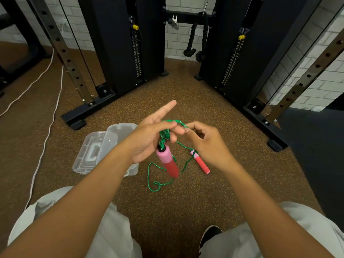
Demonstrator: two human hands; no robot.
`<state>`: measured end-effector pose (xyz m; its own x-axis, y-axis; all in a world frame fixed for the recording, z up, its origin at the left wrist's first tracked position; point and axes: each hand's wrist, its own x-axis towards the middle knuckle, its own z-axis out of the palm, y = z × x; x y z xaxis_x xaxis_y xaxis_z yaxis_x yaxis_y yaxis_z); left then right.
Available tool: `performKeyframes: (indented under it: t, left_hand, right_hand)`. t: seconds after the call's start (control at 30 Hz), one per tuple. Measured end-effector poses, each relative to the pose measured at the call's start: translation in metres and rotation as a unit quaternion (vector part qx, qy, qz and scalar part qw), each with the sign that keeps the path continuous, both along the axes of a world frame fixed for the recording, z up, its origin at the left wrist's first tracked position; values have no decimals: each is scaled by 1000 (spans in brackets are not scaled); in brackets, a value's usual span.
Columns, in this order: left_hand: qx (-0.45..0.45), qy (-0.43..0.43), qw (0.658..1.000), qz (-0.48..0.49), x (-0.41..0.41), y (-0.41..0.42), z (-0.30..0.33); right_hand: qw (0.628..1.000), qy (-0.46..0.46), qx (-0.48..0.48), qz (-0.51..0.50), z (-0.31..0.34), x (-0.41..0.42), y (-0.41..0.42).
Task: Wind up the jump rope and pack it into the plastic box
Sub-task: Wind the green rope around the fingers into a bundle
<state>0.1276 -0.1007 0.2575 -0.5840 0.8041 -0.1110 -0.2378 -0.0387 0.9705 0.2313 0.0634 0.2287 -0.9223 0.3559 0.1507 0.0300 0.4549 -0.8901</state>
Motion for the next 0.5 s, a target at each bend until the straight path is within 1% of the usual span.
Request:
performKeyframes:
  t: [0.13,0.3,0.4,0.5]
  left_hand:
    - [8,-12,999,39,-3,-1,2]
    - [31,-13,998,52,-4,-2,0]
    - [60,-51,994,77,-7,0,-1]
    - [77,-76,991,77,-9,2,-1]
  right_hand:
    - [999,-41,24,15,-11,-1,-8]
    - [988,-88,111,58,-4,1,-17]
    - [986,-96,116,72,1,3,-21]
    - [984,-109,111,88,4,6,-23]
